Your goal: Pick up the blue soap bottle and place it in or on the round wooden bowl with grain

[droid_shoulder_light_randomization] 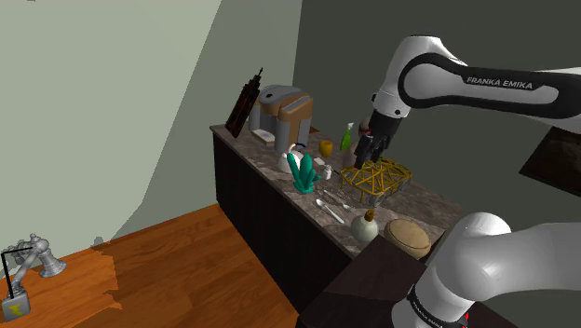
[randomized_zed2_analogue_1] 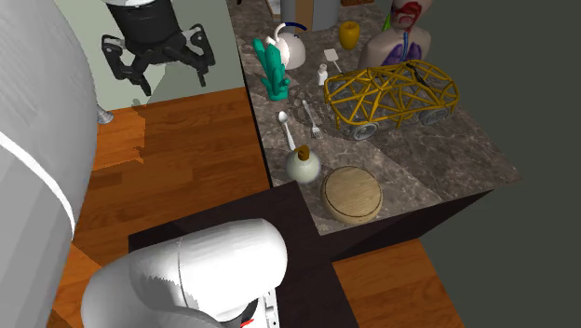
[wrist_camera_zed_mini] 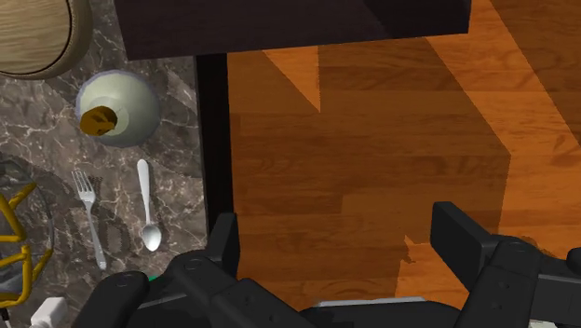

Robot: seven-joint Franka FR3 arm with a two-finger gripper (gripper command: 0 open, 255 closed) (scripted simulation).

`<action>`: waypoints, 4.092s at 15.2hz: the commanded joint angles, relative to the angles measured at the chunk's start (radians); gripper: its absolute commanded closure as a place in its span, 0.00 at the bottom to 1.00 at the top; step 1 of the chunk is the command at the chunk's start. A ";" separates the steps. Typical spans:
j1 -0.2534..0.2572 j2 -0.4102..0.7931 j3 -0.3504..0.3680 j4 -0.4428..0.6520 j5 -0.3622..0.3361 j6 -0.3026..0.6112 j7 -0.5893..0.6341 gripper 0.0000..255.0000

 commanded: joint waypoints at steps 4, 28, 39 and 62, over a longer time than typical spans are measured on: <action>-0.035 0.037 -0.079 -0.103 -0.056 0.131 -0.084 0.00; -0.041 0.846 -0.534 -0.116 0.089 0.878 -0.709 0.00; -0.165 1.153 -0.385 -0.012 0.484 1.010 -1.046 0.00; -0.116 1.080 -0.454 -0.029 0.385 0.964 -0.972 1.00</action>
